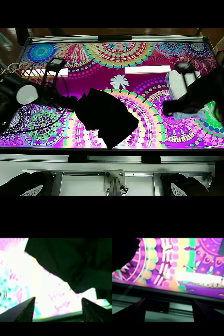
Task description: Fold the shirts.
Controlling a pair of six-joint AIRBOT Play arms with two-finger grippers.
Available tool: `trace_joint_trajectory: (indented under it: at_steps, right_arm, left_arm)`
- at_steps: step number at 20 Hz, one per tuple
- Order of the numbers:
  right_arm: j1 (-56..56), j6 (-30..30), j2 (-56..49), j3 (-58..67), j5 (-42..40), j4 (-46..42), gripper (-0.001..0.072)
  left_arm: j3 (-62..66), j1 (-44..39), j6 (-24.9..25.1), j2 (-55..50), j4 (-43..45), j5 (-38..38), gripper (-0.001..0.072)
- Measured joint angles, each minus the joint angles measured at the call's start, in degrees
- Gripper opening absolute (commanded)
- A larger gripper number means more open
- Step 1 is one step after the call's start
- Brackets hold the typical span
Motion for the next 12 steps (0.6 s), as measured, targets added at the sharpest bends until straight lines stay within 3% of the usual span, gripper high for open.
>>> trace_joint_trajectory:
  at_steps: [4, 8, 12]
  right_arm:
    - [0.00, -1.11, -0.66, -11.85, 5.51, 8.37, 0.0674]
    - [0.00, -1.36, -3.41, -15.78, 9.25, 14.75, 0.0674]
    - [0.02, -1.31, -7.02, -16.85, 10.84, 17.38, 0.0674]
  left_arm:
    - [-16.59, 7.28, 1.49, 3.45, -13.60, 4.94, 0.0681]
    - [-29.55, 7.98, 2.08, 2.03, -29.73, 19.80, 0.0681]
    - [-33.90, 5.60, 2.99, -3.04, -40.35, 32.35, 0.0660]
